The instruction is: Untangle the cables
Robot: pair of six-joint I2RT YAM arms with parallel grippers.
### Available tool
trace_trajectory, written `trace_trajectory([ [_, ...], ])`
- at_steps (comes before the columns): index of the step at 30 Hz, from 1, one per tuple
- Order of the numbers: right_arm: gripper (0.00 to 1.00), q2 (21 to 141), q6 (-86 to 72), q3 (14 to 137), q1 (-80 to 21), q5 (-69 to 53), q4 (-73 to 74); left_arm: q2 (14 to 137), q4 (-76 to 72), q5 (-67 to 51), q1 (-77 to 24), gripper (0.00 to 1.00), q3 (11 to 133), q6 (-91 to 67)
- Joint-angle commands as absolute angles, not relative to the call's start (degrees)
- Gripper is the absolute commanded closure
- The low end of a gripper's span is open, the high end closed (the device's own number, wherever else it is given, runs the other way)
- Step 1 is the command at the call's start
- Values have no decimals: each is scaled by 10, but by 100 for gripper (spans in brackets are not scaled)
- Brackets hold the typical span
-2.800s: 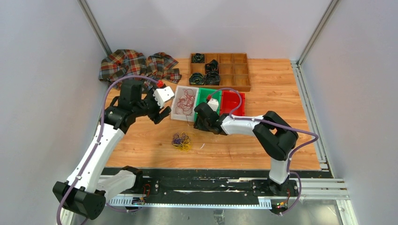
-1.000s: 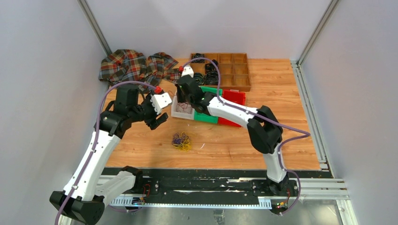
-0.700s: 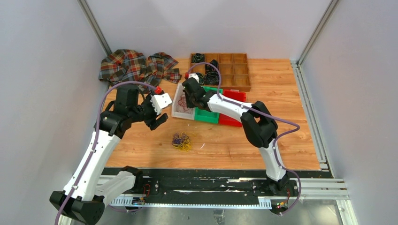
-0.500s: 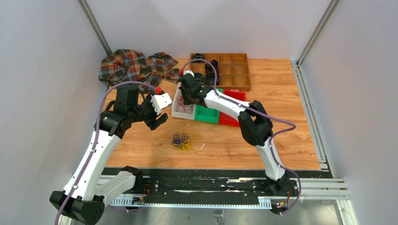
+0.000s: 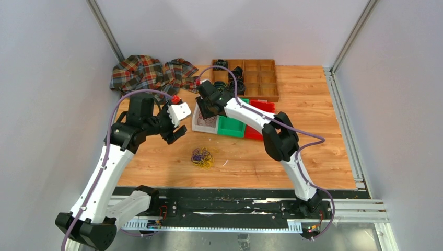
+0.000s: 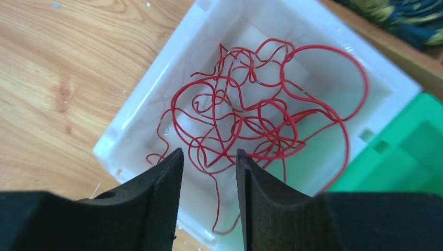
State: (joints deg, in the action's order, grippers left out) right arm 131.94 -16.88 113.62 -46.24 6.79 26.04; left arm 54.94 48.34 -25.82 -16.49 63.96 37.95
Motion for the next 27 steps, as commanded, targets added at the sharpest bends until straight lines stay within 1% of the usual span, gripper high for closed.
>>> trace_trajectory([
  [1, 56, 1239, -137, 1145, -456, 67, 277, 555, 483, -270, -156, 29, 662, 372],
  [7, 51, 1200, -119, 1142, -451, 46, 283, 557, 485, -273, -147, 29, 664, 370],
  [13, 51, 1216, -119, 1137, -436, 89, 284, 556, 488, -275, -140, 29, 662, 369],
  [18, 59, 1260, -98, 1149, -426, 122, 268, 554, 490, -283, -136, 29, 660, 370],
  [23, 69, 1323, -83, 1195, -432, 128, 269, 555, 487, -285, -134, 29, 657, 366],
  [27, 73, 1359, -78, 1199, -442, 130, 278, 557, 489, -285, -131, 28, 657, 363],
])
